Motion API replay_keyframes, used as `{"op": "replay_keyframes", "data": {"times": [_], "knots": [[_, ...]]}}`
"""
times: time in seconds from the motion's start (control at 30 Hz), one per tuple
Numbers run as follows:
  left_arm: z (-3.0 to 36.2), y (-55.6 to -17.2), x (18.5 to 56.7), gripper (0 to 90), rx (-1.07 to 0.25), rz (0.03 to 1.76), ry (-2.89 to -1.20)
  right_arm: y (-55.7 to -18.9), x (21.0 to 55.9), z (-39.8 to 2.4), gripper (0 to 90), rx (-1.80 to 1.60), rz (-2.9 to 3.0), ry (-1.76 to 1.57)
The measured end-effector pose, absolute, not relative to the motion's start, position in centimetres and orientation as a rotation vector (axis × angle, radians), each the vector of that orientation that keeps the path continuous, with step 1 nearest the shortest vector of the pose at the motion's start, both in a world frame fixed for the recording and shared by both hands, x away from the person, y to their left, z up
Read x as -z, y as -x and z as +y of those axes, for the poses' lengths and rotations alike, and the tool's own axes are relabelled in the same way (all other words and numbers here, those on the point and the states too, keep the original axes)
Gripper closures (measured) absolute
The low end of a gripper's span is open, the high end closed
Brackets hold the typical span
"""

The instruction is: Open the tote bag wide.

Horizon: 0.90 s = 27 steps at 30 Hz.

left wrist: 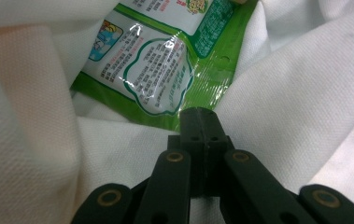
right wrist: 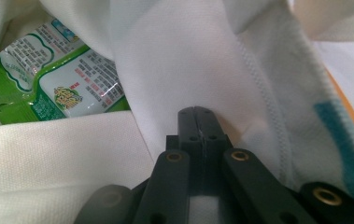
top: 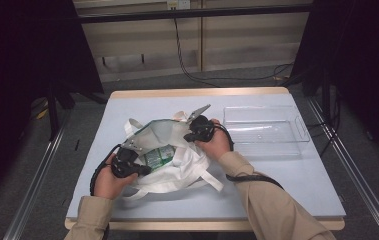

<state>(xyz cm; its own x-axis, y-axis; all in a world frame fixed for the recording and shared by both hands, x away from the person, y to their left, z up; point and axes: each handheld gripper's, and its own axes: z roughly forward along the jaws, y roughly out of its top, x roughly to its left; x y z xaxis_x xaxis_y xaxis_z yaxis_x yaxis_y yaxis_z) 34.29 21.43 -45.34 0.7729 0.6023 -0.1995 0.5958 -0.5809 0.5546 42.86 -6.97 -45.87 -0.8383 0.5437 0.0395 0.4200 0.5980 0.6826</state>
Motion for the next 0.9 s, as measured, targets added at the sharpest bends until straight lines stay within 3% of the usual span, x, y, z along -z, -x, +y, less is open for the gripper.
{"op": "replay_keyframes", "data": {"times": [0.9], "knots": [[21.4, -35.2, 44.3, 90.0, -0.142, 0.903, -2.294, -38.9, 43.9, -3.8, 90.0, -1.241, 2.717, -0.637]]}}
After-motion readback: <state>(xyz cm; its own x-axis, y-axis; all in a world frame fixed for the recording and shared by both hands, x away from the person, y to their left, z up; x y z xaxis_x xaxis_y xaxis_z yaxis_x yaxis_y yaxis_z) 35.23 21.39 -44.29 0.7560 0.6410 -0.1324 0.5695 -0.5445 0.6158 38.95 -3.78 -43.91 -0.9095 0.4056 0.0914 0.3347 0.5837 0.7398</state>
